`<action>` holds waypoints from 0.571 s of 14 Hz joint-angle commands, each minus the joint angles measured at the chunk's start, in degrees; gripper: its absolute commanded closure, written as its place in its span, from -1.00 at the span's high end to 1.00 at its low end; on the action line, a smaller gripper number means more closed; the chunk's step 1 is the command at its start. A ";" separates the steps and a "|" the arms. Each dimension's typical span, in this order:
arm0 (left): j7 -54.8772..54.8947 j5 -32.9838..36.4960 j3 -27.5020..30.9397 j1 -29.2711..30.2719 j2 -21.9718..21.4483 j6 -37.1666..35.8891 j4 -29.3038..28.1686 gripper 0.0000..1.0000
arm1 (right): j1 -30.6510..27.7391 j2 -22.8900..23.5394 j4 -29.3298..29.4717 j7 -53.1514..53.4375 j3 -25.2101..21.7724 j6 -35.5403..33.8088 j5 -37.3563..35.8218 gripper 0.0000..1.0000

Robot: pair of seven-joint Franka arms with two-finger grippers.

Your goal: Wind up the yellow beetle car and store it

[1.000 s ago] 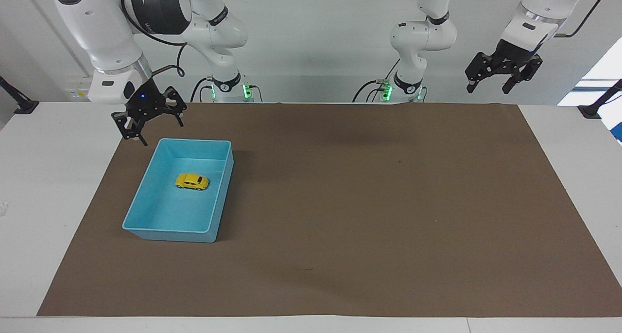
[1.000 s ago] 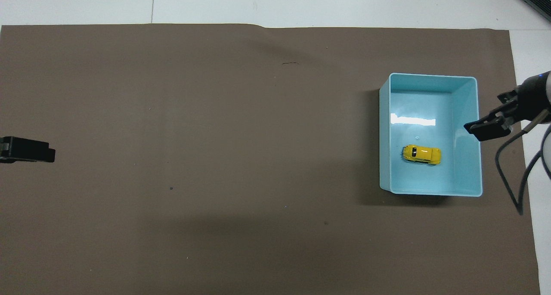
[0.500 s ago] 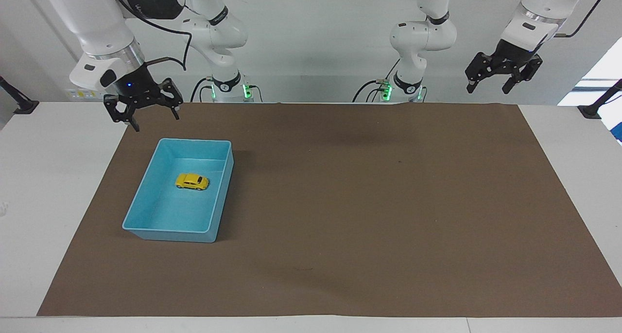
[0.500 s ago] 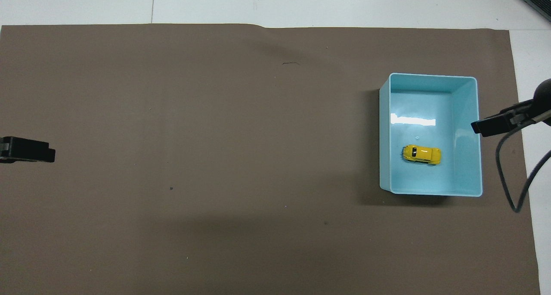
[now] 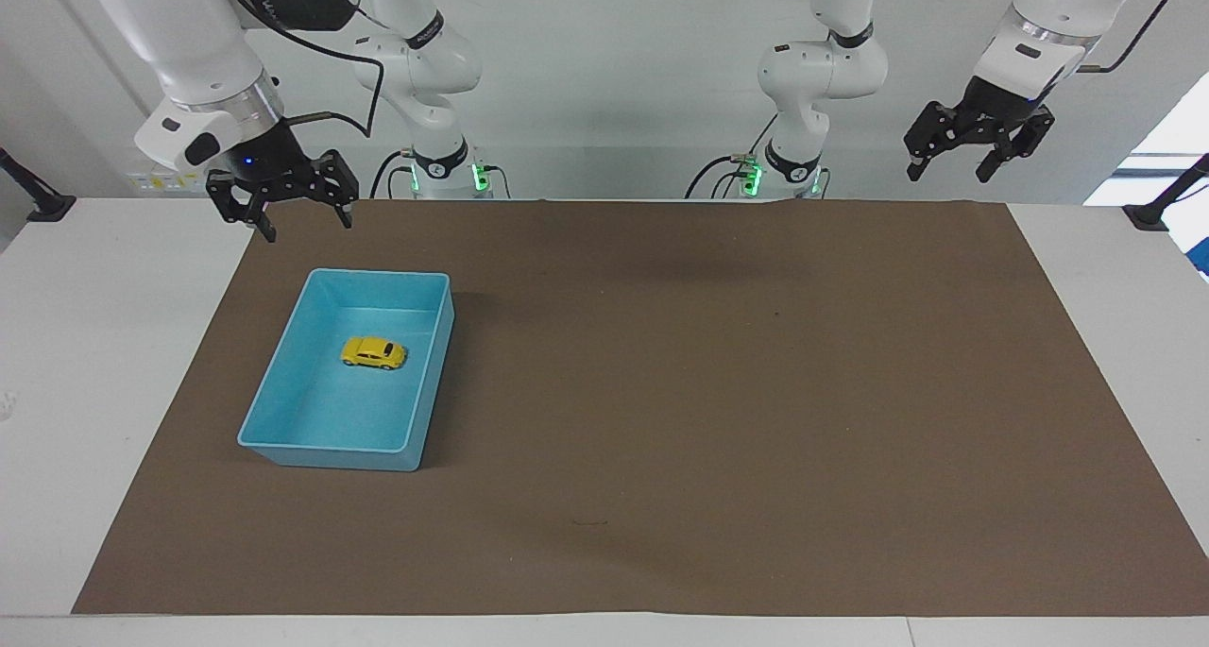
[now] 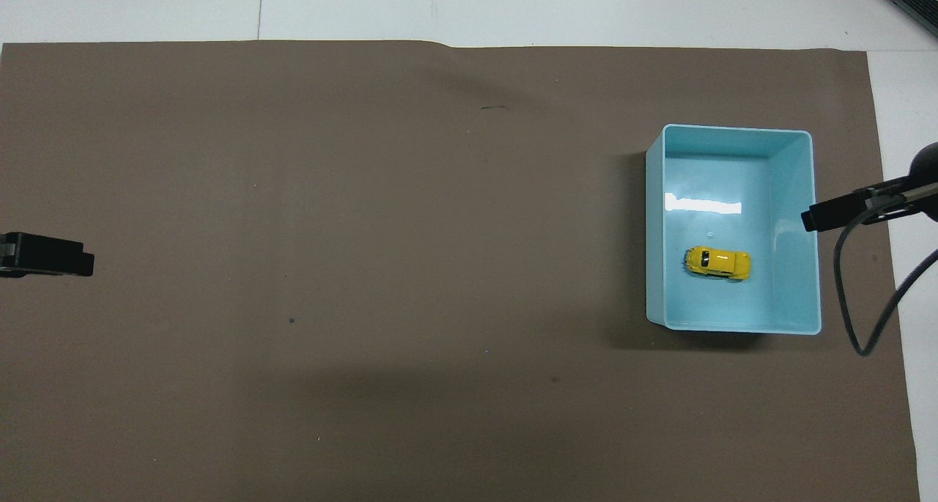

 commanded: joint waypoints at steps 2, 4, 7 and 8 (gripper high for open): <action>0.14 0.51 -0.32 0.57 0.05 -0.73 0.80 1.00 | 0.48 -0.52 2.05 4.35 -1.72 -3.65 1.42 1.00; 0.14 0.51 -0.32 0.57 0.05 -0.73 0.71 1.00 | 0.57 -0.52 2.05 7.34 -1.64 -4.00 1.51 1.00; 0.14 0.51 -0.32 0.57 0.05 -0.73 0.71 1.00 | 0.92 -0.61 2.05 10.34 -2.07 -4.00 1.51 1.00; 0.14 0.51 -0.32 0.57 0.05 -0.73 0.71 1.00 | 0.92 -0.61 2.05 10.34 -2.07 -3.92 1.51 1.00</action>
